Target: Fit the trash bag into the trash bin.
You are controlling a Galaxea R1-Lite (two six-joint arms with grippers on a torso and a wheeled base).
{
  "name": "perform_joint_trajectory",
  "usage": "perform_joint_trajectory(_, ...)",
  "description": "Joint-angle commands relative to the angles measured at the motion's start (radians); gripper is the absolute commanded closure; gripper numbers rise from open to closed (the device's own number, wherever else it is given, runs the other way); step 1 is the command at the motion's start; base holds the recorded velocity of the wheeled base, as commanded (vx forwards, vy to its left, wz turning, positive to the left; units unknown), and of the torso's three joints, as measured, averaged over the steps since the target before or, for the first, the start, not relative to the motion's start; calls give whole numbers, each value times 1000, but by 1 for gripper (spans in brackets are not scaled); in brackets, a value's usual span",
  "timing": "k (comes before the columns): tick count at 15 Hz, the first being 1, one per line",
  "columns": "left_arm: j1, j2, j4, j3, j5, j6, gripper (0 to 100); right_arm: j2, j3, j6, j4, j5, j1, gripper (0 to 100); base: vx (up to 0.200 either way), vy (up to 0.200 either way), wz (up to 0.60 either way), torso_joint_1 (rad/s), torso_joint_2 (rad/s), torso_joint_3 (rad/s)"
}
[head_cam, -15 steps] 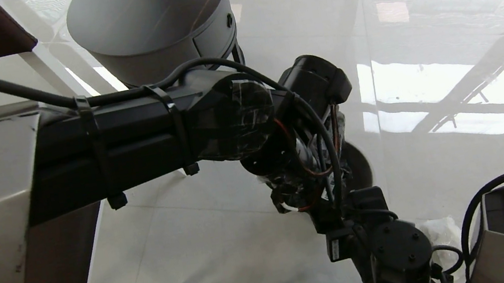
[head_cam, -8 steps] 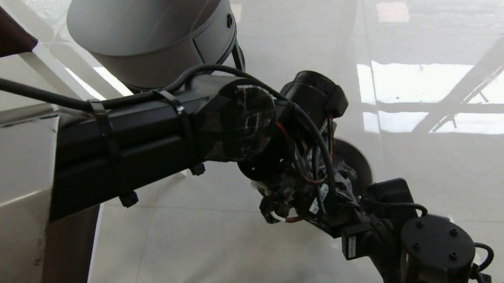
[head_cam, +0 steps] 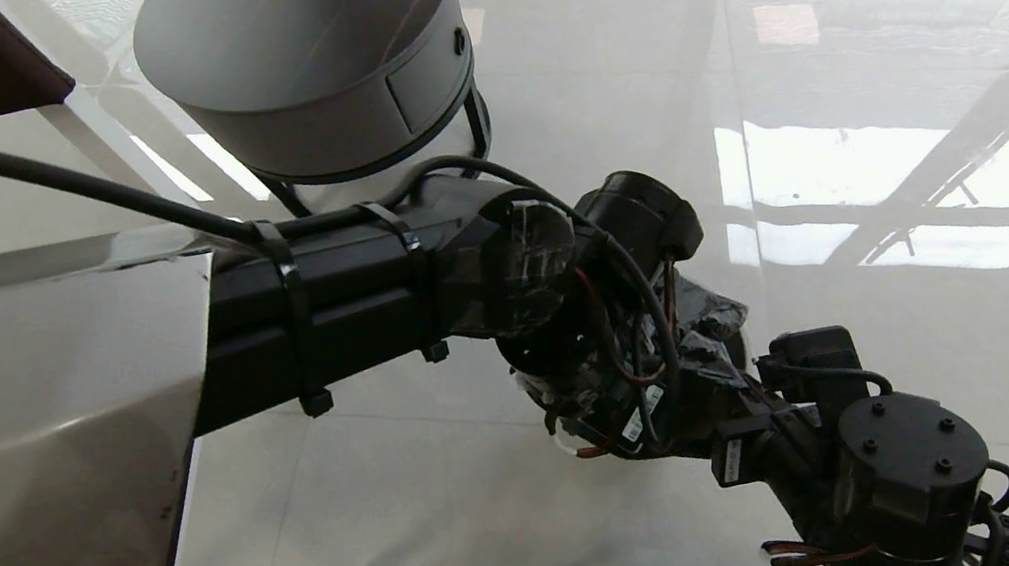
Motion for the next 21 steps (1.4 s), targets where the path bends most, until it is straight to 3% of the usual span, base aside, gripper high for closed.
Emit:
perform_joint_trajectory(1, 50, 1, -1, 0, -4, 5, 0, -20, 1, 0, 1, 19, -33, 100, 0, 0, 0, 0, 0, 0)
perform_joint_trajectory(8, 65, 92, 13, 0, -176, 39, 0, -20, -17, 0, 3, 51, -61, 100, 0, 0, 0, 0, 0, 0)
perform_joint_trajectory(11, 96, 116, -122, 0, -177, 42, 0, -20, -22, 0, 1, 51, -61, 100, 0, 0, 0, 0, 0, 0)
perform_joint_trajectory(18, 146, 18, -128, 0, -179, 36, 0, -20, -20, 0, 1, 50, -58, 100, 0, 0, 0, 0, 0, 0)
perform_joint_trajectory(21, 145, 82, -231, 0, -160, 22, 0, -25, -20, 0, -2, 50, -56, 100, 0, 0, 0, 0, 0, 0)
